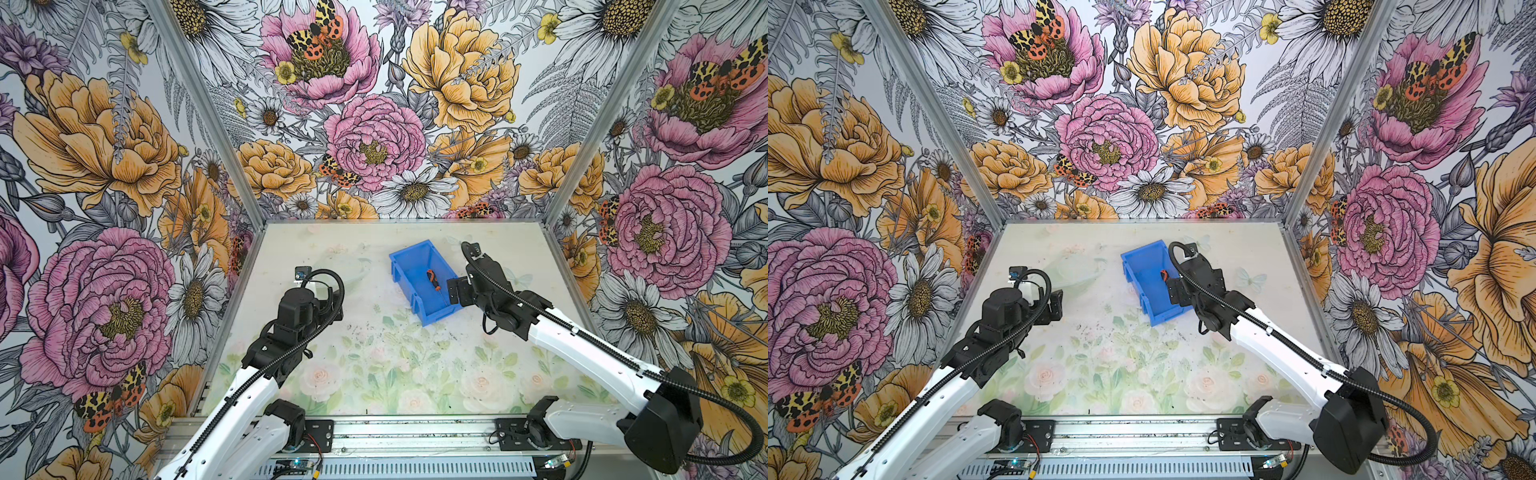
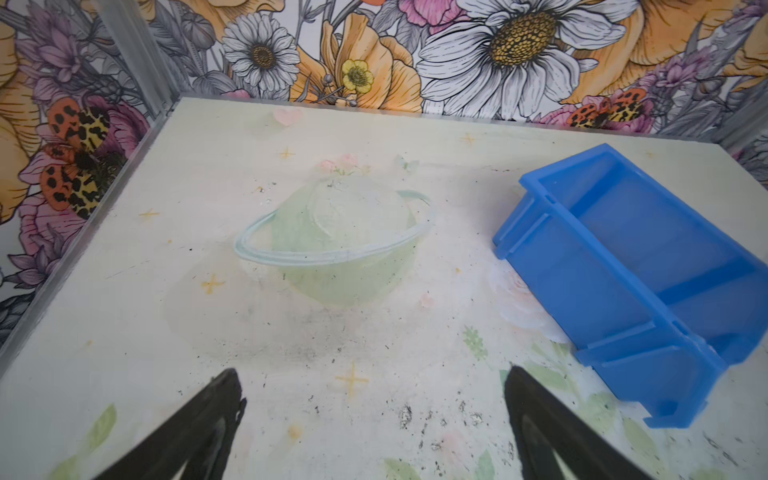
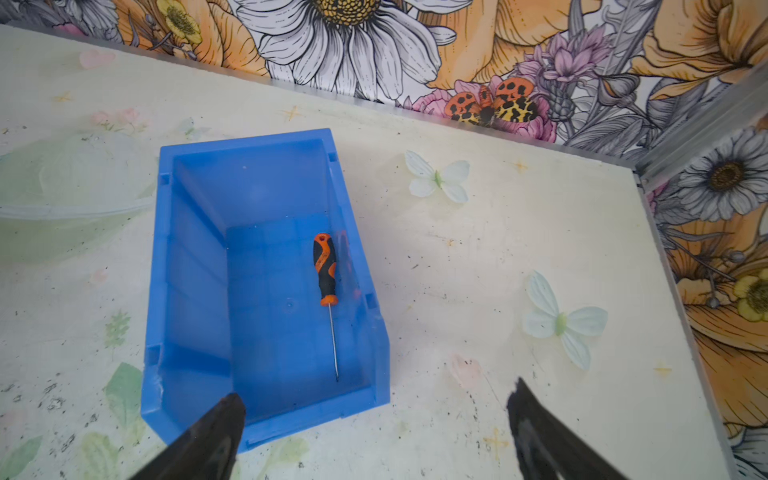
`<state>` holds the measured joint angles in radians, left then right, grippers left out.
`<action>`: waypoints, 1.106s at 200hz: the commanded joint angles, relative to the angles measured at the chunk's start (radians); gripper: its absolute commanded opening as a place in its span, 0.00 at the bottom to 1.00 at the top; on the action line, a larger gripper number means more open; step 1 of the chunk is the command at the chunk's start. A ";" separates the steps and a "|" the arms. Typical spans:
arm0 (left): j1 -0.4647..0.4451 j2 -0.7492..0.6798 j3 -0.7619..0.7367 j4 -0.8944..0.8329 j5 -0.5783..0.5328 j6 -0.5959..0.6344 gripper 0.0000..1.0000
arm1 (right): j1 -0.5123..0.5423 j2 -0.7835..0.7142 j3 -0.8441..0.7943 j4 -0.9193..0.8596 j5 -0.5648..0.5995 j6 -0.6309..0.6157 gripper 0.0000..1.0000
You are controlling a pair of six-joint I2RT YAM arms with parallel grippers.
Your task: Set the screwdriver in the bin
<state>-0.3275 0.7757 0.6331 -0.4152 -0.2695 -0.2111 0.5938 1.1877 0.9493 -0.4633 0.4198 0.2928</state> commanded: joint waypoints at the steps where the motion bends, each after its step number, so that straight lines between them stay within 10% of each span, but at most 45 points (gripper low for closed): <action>1: 0.073 0.029 -0.019 0.044 -0.030 -0.036 0.99 | -0.059 -0.096 -0.069 0.048 0.096 0.052 1.00; 101: 0.224 -0.090 -0.350 0.491 0.099 0.185 0.99 | -0.265 -0.250 -0.392 0.339 0.229 0.038 1.00; 221: 0.285 0.366 -0.266 0.768 0.015 0.207 0.99 | -0.444 0.150 -0.505 0.965 0.079 -0.188 0.99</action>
<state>-0.0589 1.0405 0.3012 0.2218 -0.2329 0.0032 0.1982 1.2819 0.4427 0.2920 0.5434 0.1356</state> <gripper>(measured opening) 0.986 0.995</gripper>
